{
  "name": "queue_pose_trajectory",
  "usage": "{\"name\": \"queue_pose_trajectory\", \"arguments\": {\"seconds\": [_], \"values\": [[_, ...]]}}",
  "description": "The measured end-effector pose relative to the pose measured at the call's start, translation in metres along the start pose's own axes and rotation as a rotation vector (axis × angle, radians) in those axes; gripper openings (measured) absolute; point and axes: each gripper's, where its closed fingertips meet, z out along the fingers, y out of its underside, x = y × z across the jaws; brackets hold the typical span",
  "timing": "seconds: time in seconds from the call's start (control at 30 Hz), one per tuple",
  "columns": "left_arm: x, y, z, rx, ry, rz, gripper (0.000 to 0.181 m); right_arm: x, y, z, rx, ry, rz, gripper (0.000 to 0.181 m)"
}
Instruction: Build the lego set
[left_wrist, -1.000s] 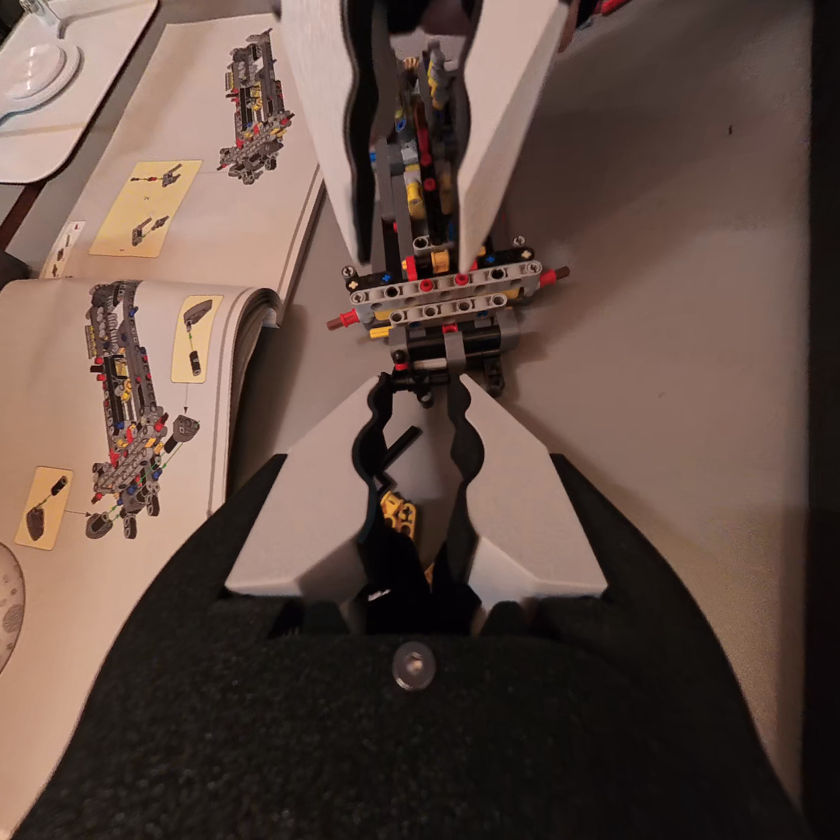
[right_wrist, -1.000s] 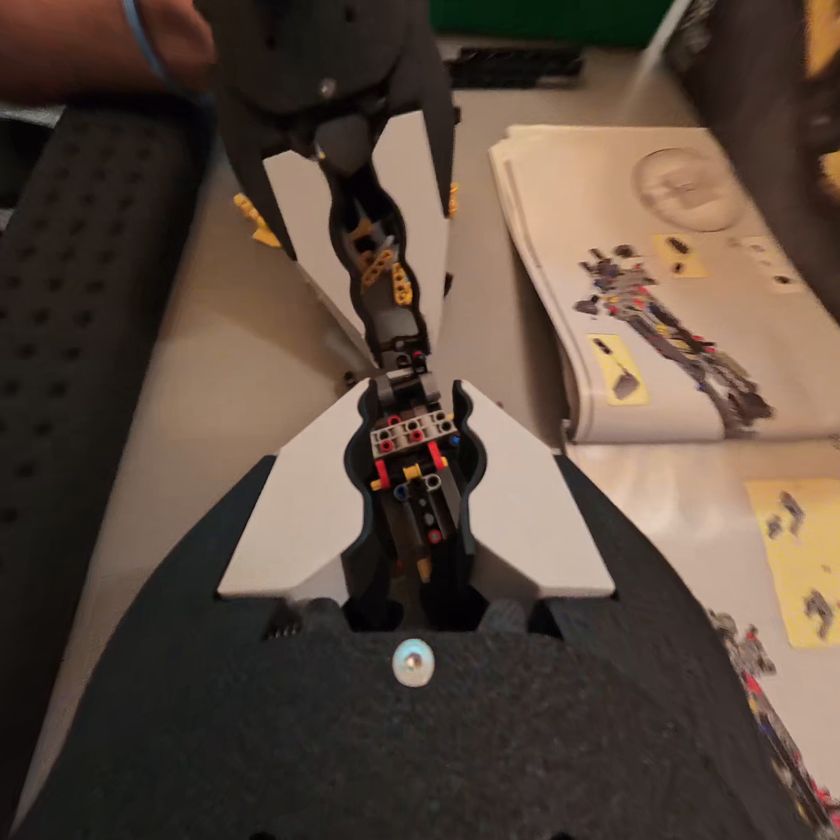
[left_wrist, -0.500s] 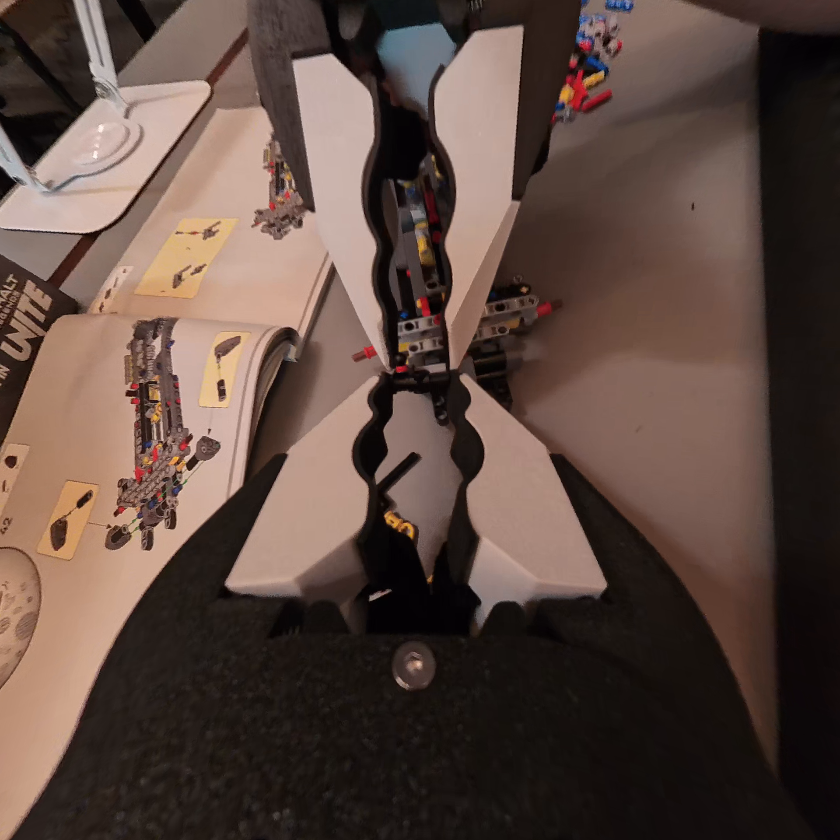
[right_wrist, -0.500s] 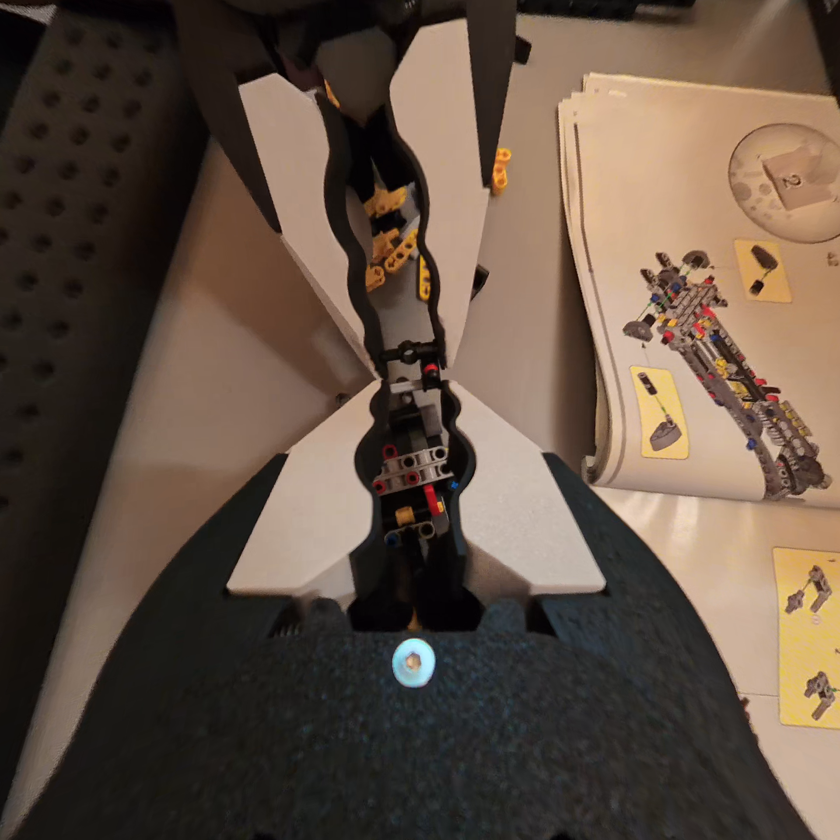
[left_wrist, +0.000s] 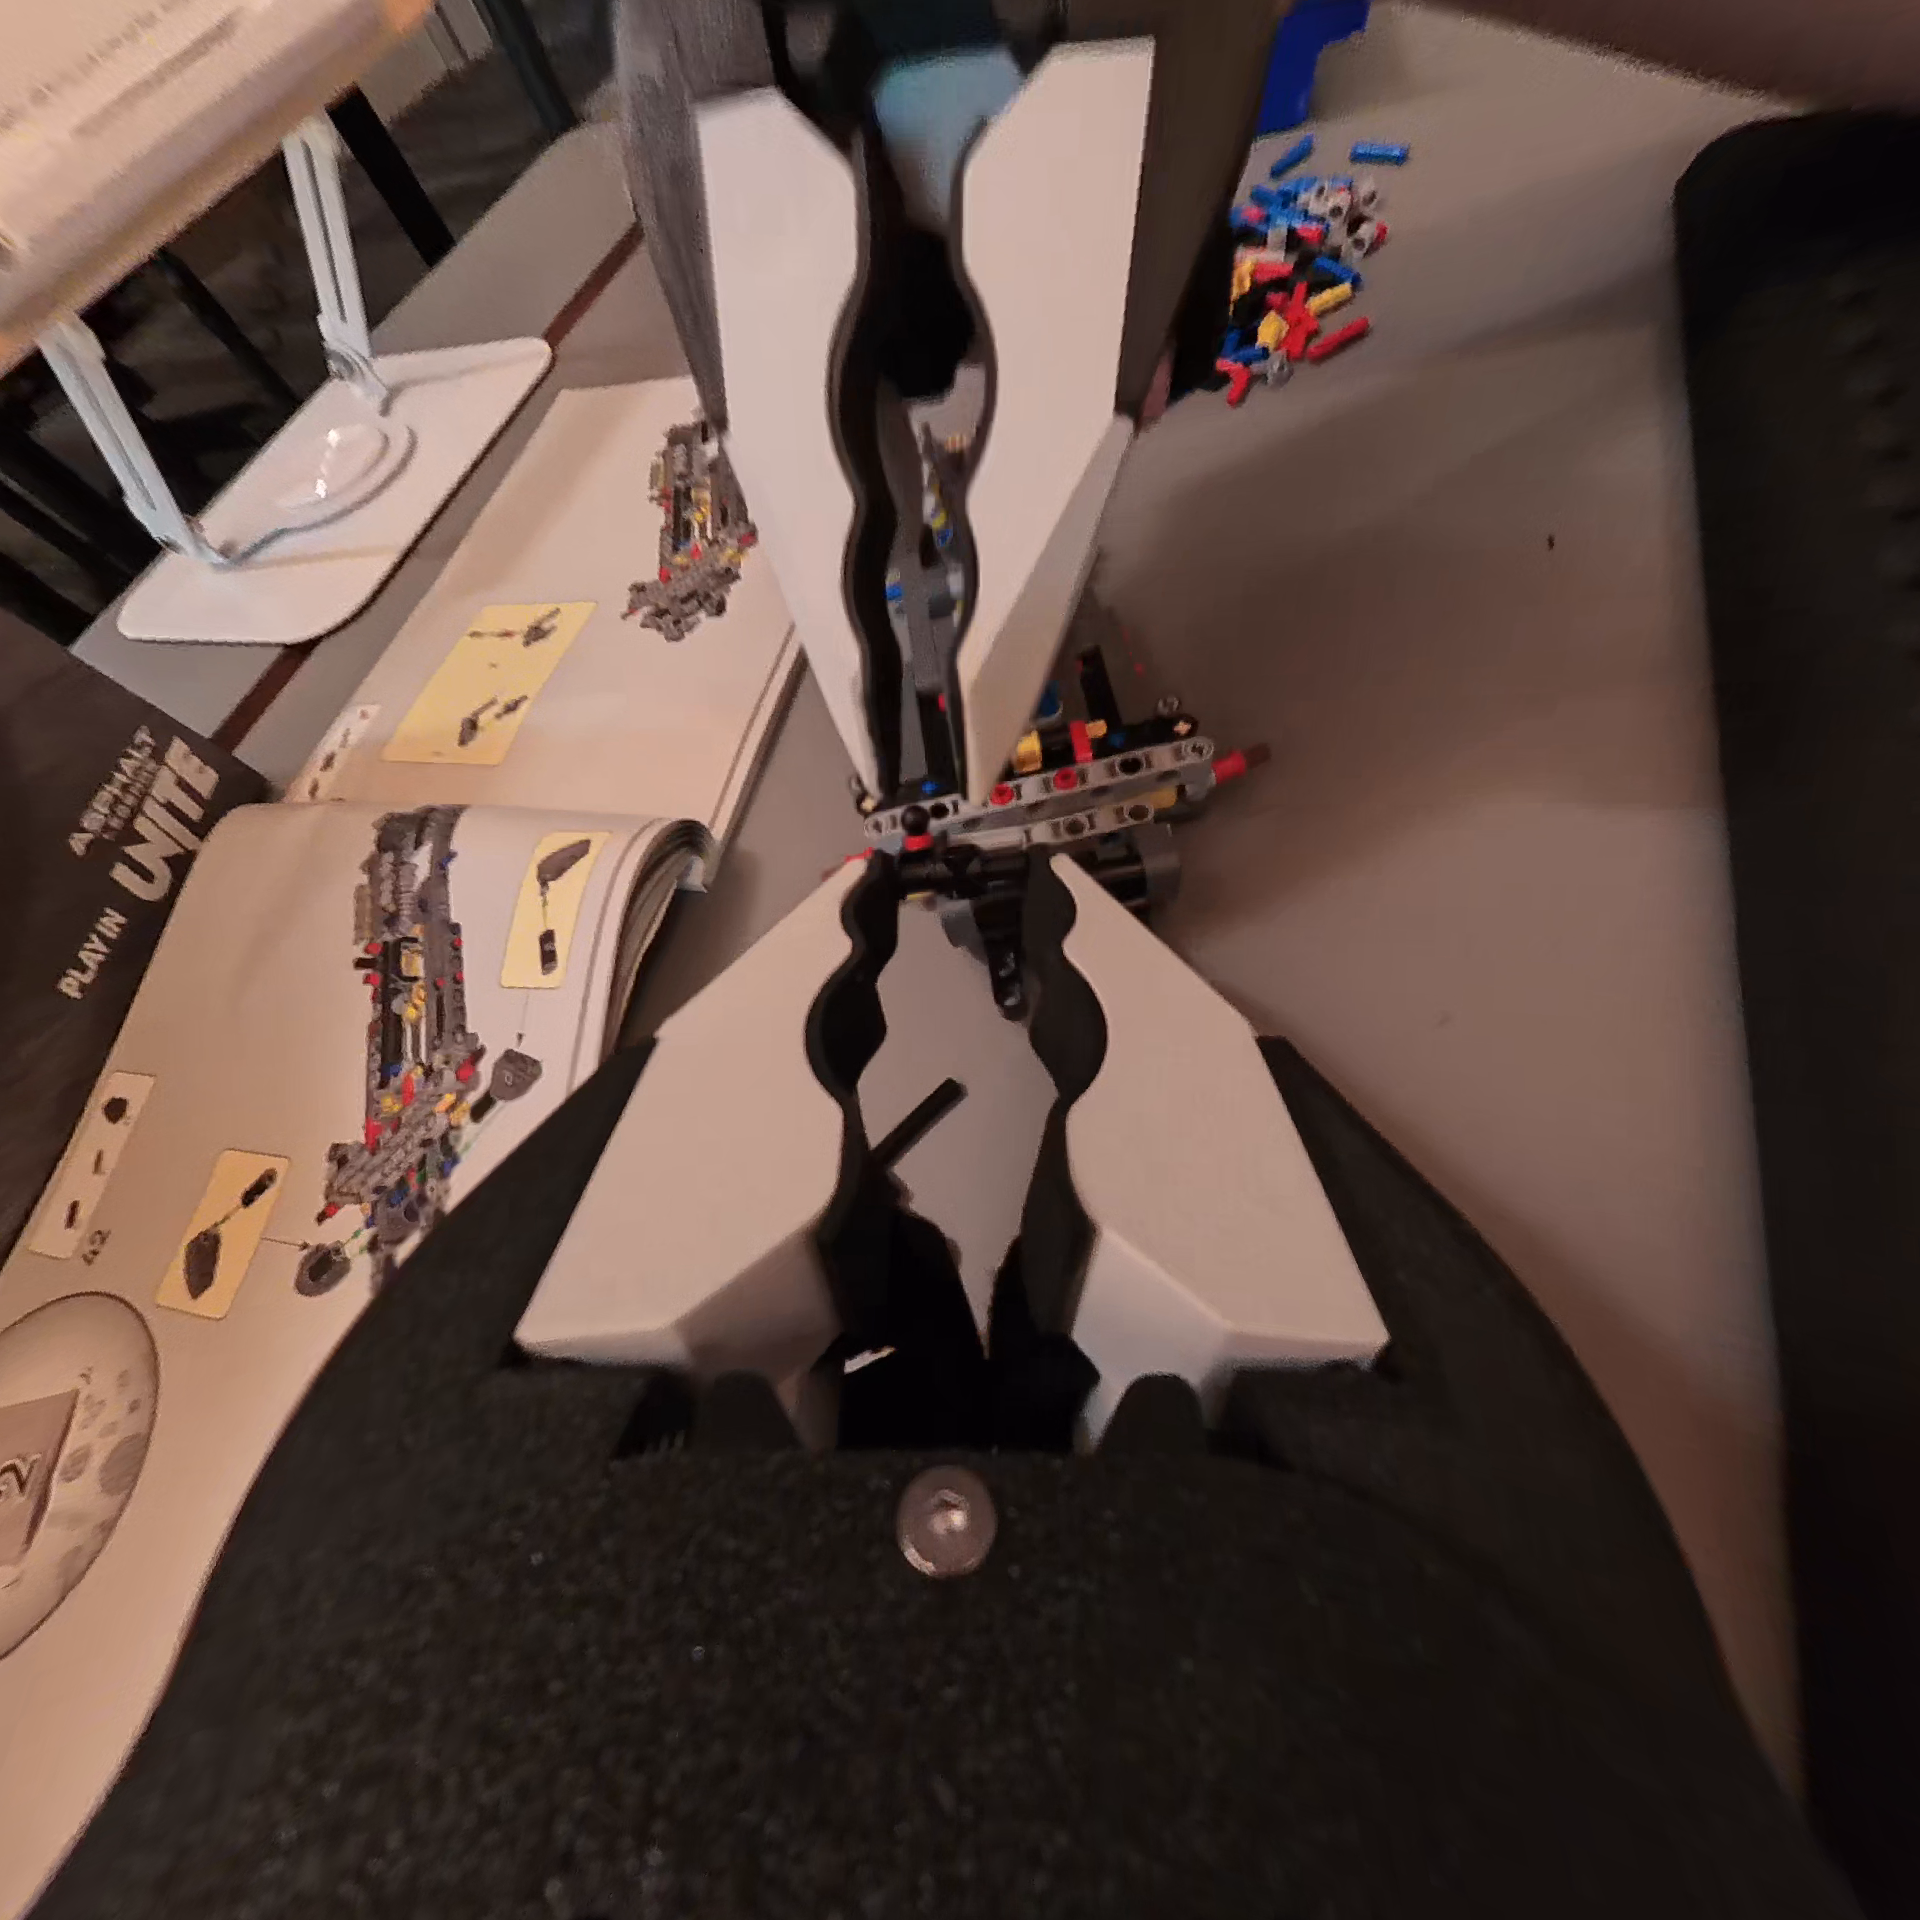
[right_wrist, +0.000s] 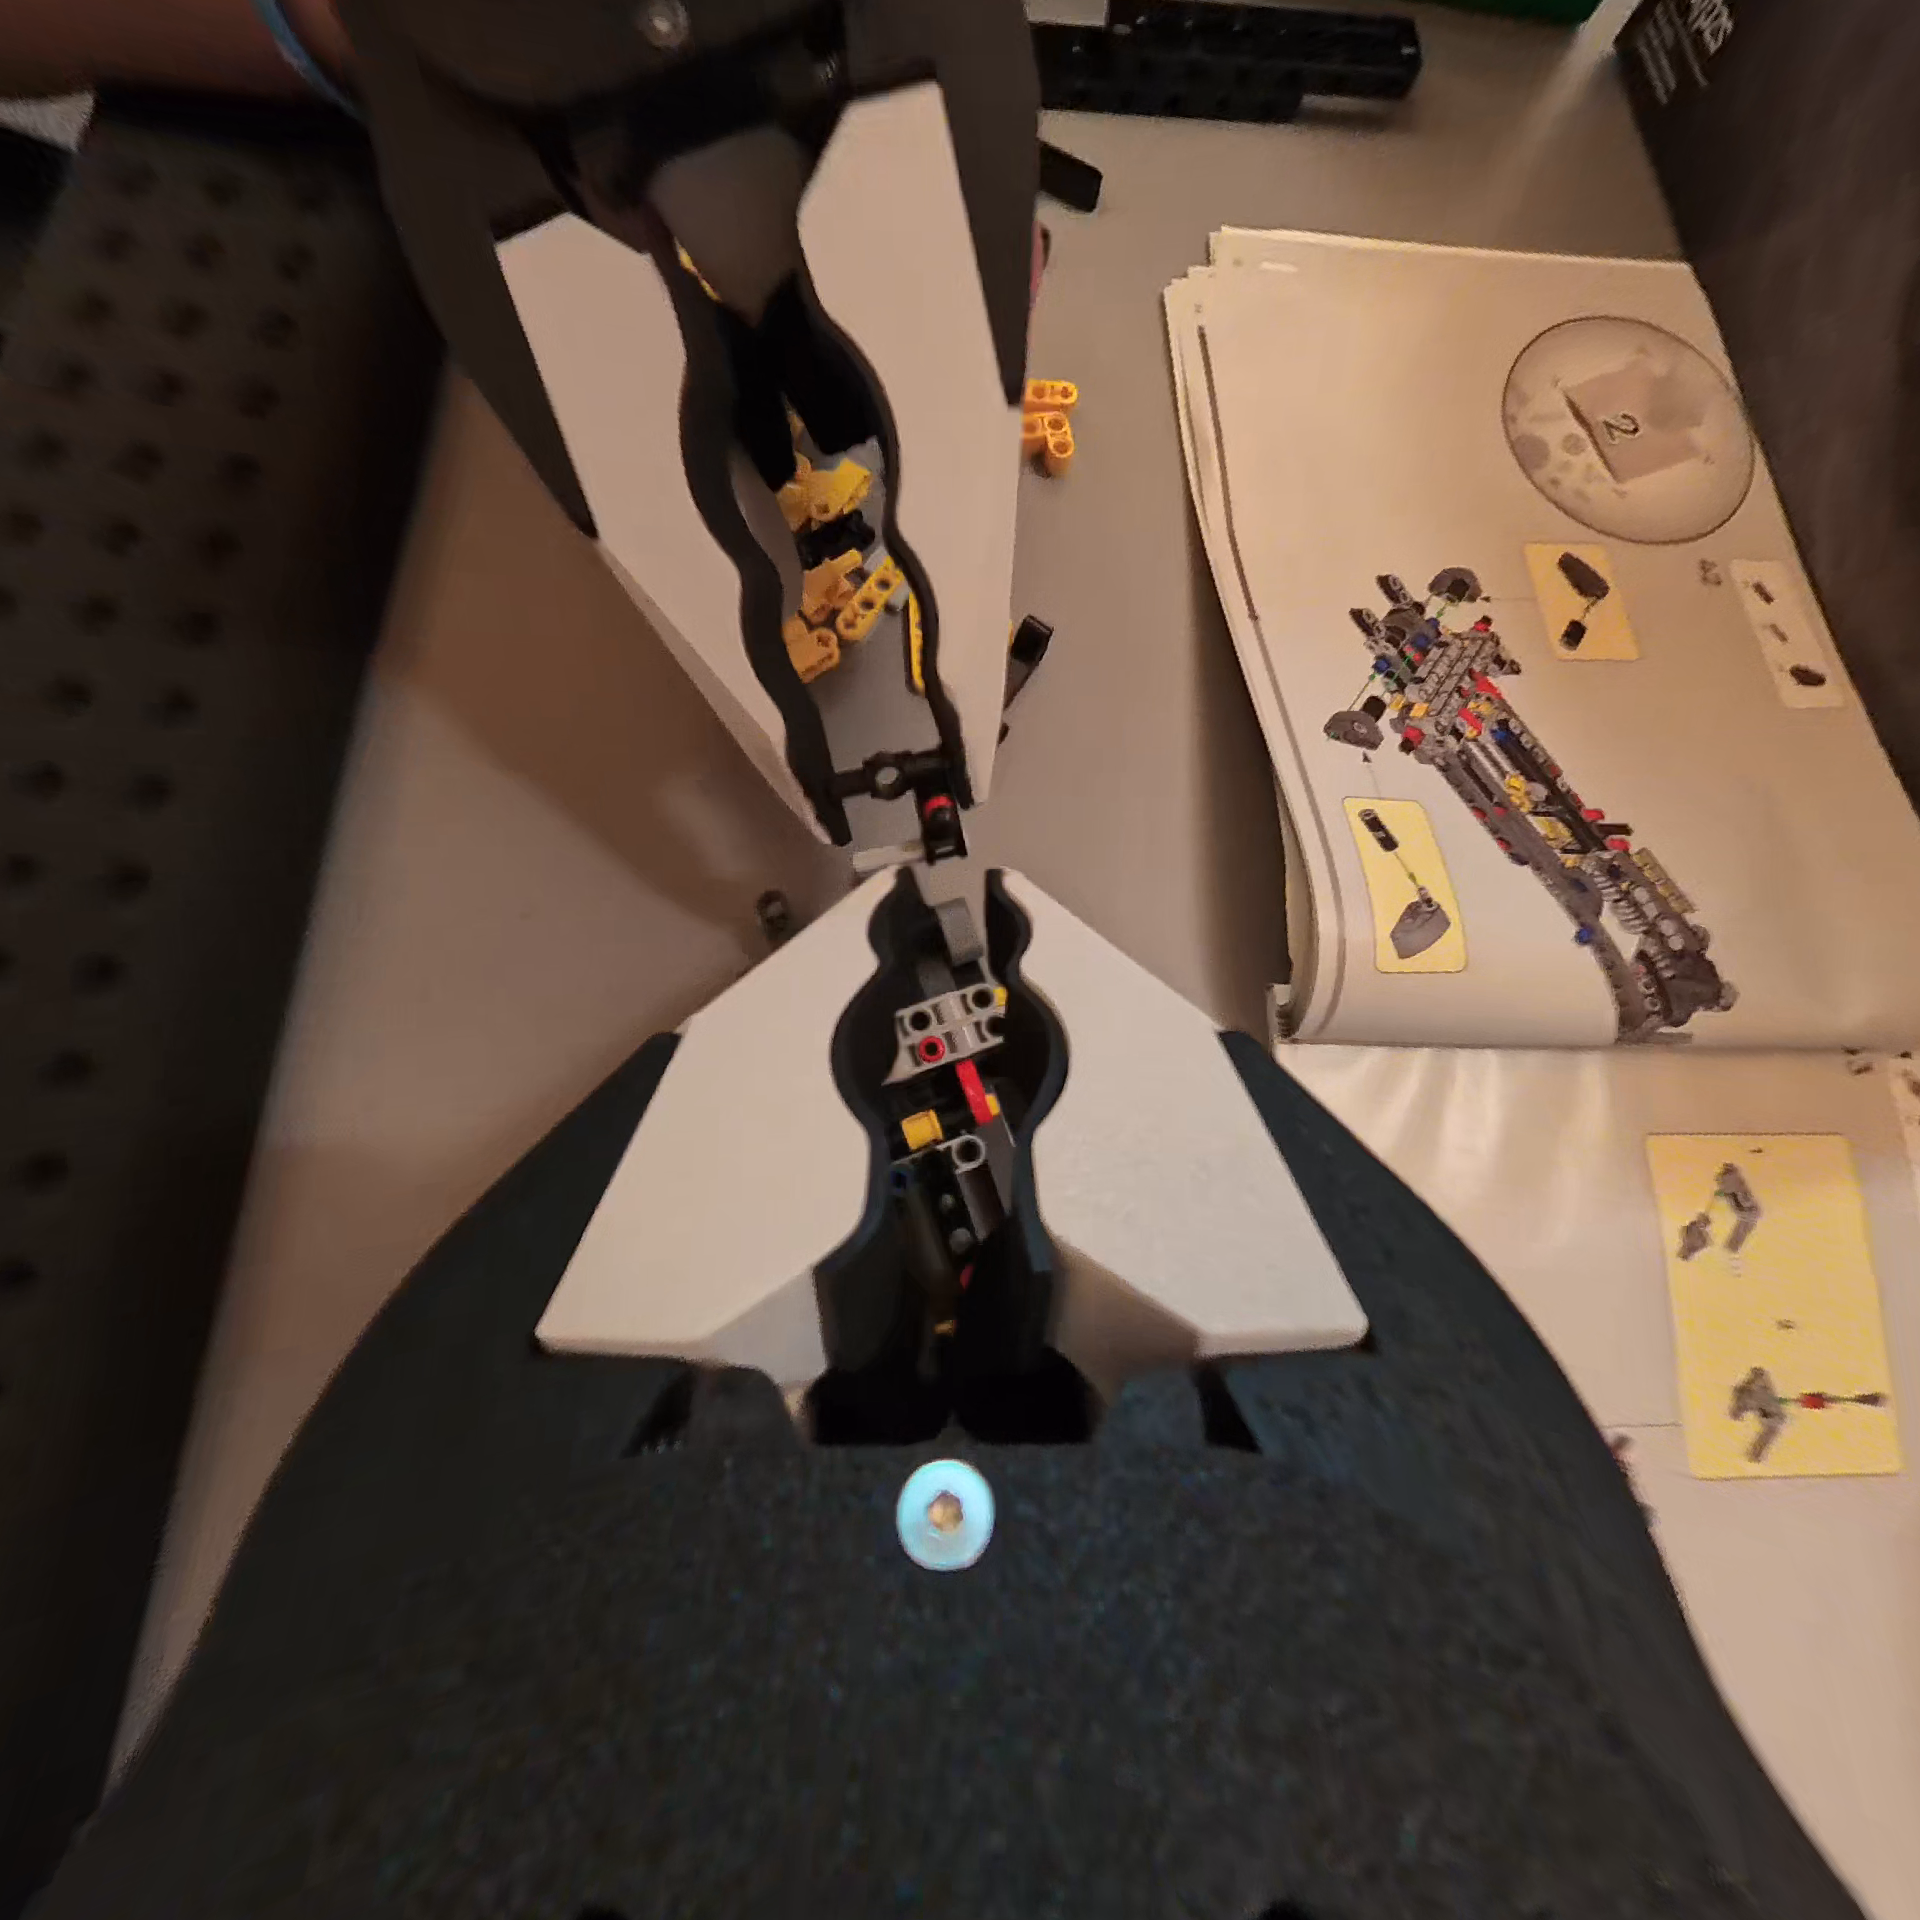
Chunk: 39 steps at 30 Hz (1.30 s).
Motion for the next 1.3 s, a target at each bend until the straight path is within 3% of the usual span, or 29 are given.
{"name": "queue_pose_trajectory", "arguments": {"seconds": [0.23, 0.3, 0.4, 0.53, 0.67, 0.97, 1.3], "values": [[0.001, -0.028, -0.012, 0.164, 0.004, -0.003, 0.022, -0.020, -0.007, 0.005, 0.214, -0.216, 0.218, 0.024], [0.000, -0.032, -0.014, 0.193, 0.022, -0.044, 0.022, -0.020, -0.013, 0.003, 0.259, -0.206, 0.198, 0.022], [-0.001, -0.029, -0.015, 0.189, 0.026, -0.050, 0.022, -0.017, -0.023, -0.007, 0.319, -0.116, 0.102, 0.016], [0.003, -0.030, -0.013, 0.187, 0.032, -0.026, 0.022, -0.023, -0.022, -0.012, 0.326, -0.142, 0.117, 0.016], [0.008, -0.010, -0.001, 0.060, 0.017, 0.040, 0.022, -0.029, -0.021, -0.018, 0.375, -0.170, 0.139, 0.018], [0.006, 0.007, 0.008, -0.037, 0.010, 0.004, 0.022, -0.014, 0.001, -0.016, 0.290, -0.121, 0.221, 0.023], [0.008, 0.030, 0.013, -0.176, 0.050, -0.103, 0.022, -0.011, 0.031, 0.010, 0.065, 0.001, 0.099, 0.035]]}}
